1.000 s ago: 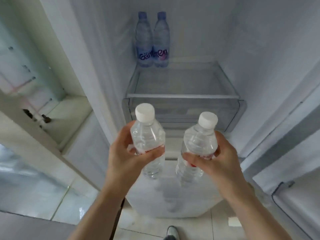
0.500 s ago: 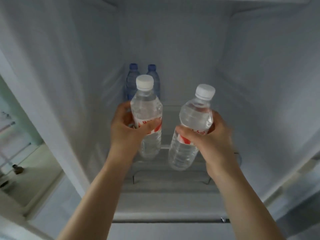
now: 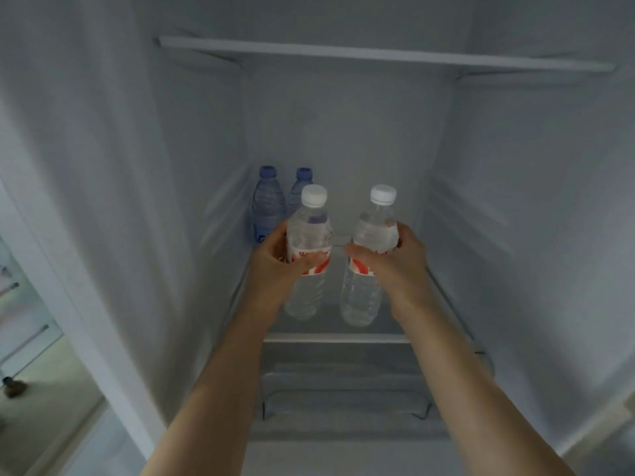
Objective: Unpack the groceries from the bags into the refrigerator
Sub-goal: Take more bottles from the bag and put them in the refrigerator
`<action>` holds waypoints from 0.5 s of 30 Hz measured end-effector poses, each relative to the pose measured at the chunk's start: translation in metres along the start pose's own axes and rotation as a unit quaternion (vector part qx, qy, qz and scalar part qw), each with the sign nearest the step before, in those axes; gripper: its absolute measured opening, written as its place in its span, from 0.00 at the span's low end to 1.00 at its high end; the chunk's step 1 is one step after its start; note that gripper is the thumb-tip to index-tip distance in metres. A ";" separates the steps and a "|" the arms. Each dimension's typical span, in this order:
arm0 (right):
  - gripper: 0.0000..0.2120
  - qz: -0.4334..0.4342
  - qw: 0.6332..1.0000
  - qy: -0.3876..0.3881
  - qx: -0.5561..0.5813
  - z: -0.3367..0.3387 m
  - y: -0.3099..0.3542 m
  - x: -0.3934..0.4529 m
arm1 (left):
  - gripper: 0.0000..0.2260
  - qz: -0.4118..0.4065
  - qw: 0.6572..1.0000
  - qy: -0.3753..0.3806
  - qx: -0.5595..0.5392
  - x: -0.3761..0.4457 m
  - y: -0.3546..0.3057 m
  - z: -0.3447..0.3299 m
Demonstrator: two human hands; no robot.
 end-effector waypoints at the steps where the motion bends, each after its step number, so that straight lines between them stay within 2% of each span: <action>1: 0.26 -0.004 1.000 0.000 -0.003 -0.001 -0.004 0.003 | 0.24 0.000 1.000 0.006 0.002 0.002 0.001 0.000; 7: 0.27 0.007 1.000 0.019 -0.018 -0.003 -0.015 0.012 | 0.22 0.015 1.000 0.014 -0.018 0.013 0.008 0.005; 13: 0.28 0.039 0.999 0.019 -0.012 -0.004 -0.025 0.004 | 0.19 0.016 0.999 0.026 0.010 0.015 0.013 0.004; 15: 0.29 0.053 0.998 0.018 -0.019 -0.005 -0.028 -0.001 | 0.24 0.023 0.999 0.010 0.045 0.013 0.022 0.006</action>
Point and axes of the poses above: each hand's wrist, its own x-axis towards the middle knuckle, its own z-axis out of the back of the hand, y = z × x, the point moved 6 cm from there along x, towards the middle knuckle, and after that the axes turned 11 degrees about z, right-handed, at the moved point
